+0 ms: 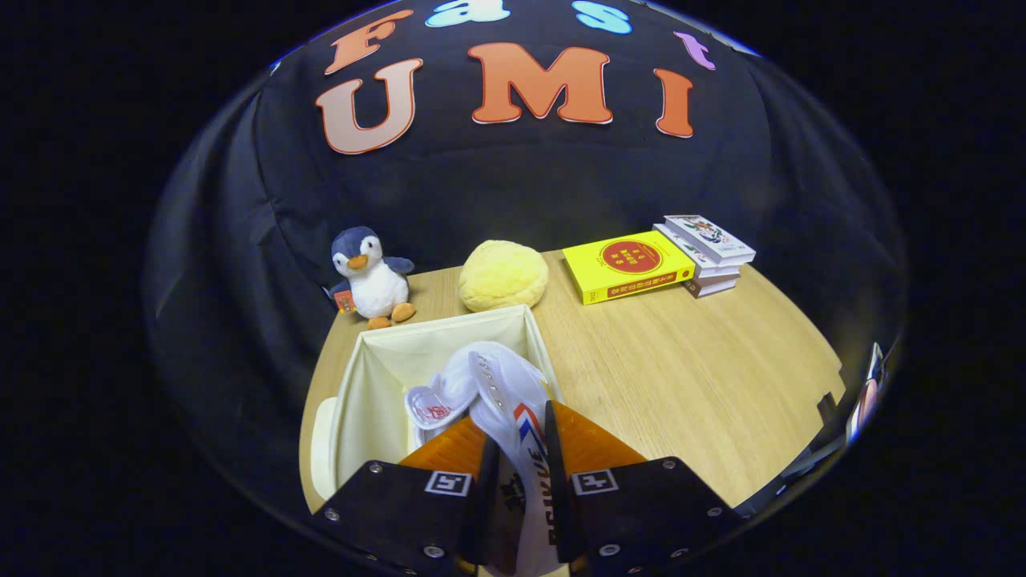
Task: Open the storage box then place both shoes into the box .Put the left shoe in first, then the right shoe, with the right side of both shoes facing outward in a uniform manner.
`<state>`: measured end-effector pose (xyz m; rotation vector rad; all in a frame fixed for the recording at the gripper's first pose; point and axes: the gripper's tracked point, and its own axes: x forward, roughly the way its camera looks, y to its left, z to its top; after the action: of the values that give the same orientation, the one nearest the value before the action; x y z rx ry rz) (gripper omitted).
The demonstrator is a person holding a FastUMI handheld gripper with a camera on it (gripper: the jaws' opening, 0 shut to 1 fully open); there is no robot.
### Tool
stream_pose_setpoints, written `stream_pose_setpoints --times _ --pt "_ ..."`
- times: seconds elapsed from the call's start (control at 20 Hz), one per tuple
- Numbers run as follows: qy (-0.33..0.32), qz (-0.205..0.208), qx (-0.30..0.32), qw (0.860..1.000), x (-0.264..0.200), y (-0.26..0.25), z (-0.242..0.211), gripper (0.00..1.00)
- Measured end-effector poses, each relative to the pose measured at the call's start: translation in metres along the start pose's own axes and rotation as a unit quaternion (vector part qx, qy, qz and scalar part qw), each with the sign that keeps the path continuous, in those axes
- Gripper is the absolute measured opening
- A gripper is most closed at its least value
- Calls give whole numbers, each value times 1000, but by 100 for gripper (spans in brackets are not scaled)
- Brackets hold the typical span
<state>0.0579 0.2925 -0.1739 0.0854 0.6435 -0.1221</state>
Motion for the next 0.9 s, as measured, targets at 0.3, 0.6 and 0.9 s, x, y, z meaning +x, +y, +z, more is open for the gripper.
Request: stream_pose_setpoints --times 0.3,0.6,0.9 --pt "-52 23 -4 998 -14 7 39 59" --pt "-54 41 15 998 -30 2 48 75" --pt "-82 30 16 996 -61 -42 72 91"
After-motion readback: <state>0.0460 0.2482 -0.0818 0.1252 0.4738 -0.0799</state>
